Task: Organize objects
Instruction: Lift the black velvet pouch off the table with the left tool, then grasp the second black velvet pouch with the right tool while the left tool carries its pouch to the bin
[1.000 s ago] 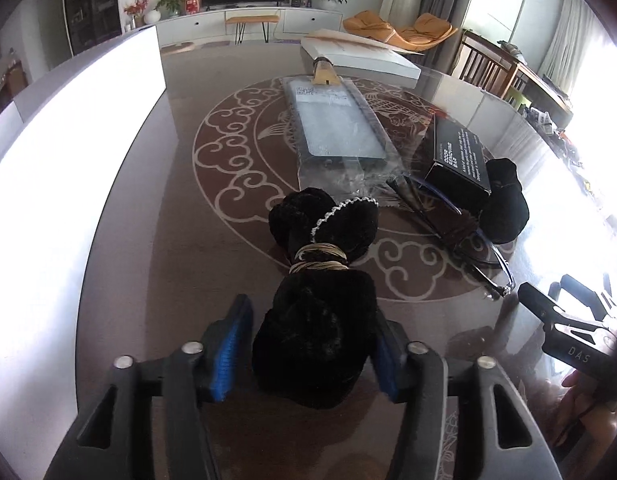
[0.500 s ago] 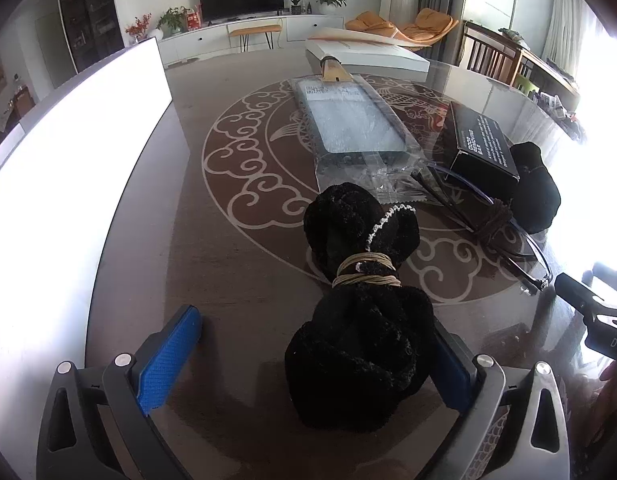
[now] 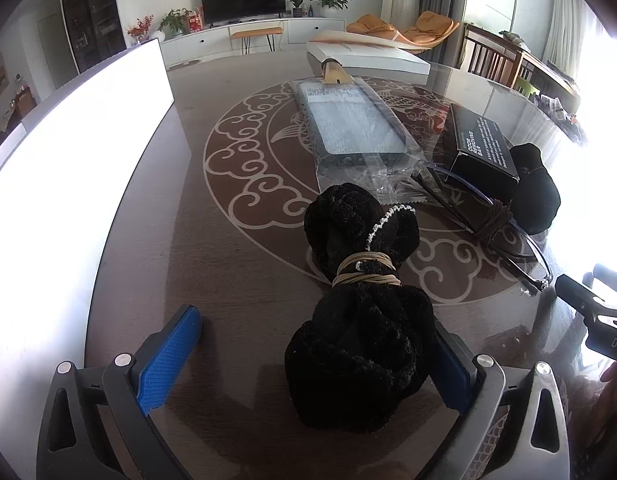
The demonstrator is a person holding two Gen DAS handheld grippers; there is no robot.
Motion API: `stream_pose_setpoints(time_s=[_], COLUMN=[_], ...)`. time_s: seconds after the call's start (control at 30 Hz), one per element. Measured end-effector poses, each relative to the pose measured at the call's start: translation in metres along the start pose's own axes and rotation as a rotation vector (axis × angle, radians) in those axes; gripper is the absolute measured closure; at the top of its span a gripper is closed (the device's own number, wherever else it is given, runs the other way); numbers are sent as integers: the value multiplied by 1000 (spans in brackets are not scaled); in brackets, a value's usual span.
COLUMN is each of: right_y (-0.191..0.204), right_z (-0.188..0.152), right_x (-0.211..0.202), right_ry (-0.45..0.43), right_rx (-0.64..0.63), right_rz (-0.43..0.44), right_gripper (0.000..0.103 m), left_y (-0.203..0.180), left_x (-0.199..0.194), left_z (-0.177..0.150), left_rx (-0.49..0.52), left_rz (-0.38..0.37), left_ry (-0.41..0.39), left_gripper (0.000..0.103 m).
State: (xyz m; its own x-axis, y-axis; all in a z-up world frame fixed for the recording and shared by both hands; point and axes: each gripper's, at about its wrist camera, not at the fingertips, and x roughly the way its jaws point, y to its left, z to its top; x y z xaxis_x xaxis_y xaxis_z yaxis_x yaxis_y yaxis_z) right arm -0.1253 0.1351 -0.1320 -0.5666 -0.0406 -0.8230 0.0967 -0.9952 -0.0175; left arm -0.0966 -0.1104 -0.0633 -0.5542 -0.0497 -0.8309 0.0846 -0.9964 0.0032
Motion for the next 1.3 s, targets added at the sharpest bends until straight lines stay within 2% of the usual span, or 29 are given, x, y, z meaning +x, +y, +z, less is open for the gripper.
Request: stream_pose_setpoints(time_s=[0.43,0.57,0.7,0.8,0.87,0.97,1.0,1.03,1.07,1.13,1.17,1.2,1.3], right_y=[0,0,0,0,0,0,0,-1,-3,-12,-20,-28,-30], right_z=[0,0,0,0,0,-1,-1,-1,-2,0,3,9,45], right_x=[1,1,1,1,1,1,0,-1,-2,-7,-9,-11,-24], right_ry=[0,-1,-1,-1,-1,-1,0,4,9,30,55,75,45], right_rx=[0,1,1,1,1,0,-3,-13,-30,-31,21,96,222], right_rz=[0,0,-1,-1,-1,2,7,15,37,93,117,144,258], right_gripper=[0,0,0,0,0,0,0,0,0,0,0,0,1], left_y=[0,-1,-10,-20,-29,-37,-35,-31,-28,-23,-21,-19,-15], left_x=[1,-3,-10,-19,-18,0,3,2,0,-9,-12,-14,-17], left_z=[0,-4,-9,-5,5,16,14,13,11,6,4,1,-7], left_rx=[1,11,65,111,154,171,155,130,108,114,122,123,101], left_rz=[-2,-8,-48,-66,-39,-3,-19,-47,-76,-72,-68,-66,-73], left_ry=[0,21,62,14,-7,41,46,37,31,-9,-18,-22,-37], left_gripper=[0,0,0,0,0,0,3,16,23,60,66,67,68])
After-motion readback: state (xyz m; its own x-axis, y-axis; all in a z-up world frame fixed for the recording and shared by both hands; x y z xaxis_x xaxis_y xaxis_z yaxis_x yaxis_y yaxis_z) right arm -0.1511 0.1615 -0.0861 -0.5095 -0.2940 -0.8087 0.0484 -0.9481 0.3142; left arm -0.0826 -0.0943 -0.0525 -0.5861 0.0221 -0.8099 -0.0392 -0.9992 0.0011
